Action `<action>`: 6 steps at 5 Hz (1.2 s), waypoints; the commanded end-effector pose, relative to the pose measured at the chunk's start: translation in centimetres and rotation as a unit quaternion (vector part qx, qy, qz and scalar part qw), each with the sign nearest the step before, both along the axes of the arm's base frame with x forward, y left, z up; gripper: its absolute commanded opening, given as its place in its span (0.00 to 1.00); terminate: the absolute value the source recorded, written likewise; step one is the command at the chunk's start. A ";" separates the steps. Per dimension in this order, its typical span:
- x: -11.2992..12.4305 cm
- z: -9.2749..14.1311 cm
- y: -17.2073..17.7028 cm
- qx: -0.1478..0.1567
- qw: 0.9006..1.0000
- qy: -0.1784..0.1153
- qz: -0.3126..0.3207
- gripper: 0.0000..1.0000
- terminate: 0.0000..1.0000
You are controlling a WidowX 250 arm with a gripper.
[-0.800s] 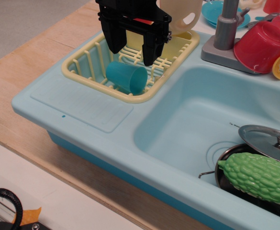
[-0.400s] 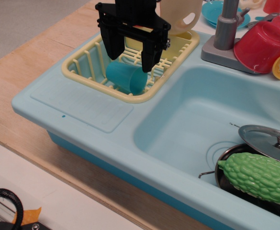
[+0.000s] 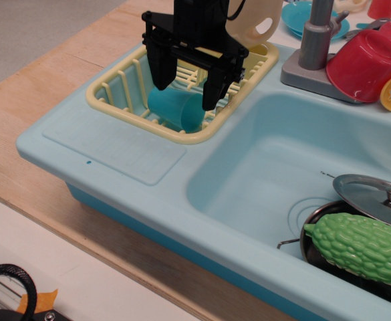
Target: Flip cup upright
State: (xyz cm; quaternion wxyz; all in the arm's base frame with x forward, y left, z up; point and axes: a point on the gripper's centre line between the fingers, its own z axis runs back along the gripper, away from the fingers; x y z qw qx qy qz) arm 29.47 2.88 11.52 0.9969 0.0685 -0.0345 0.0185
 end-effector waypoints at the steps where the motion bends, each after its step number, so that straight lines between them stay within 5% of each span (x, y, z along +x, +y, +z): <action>1: 1.5 0.3 0.1 0.011 1.000 -0.008 -0.007 1.00 0.00; 4: 2.7 -1.7 1.9 0.010 1.000 -0.002 -0.009 1.00 0.00; 5: 2.8 -1.8 2.4 0.015 1.000 -0.012 -0.003 0.00 0.00; 6: 2.8 -2.0 2.6 0.012 1.000 -0.009 -0.003 0.00 0.00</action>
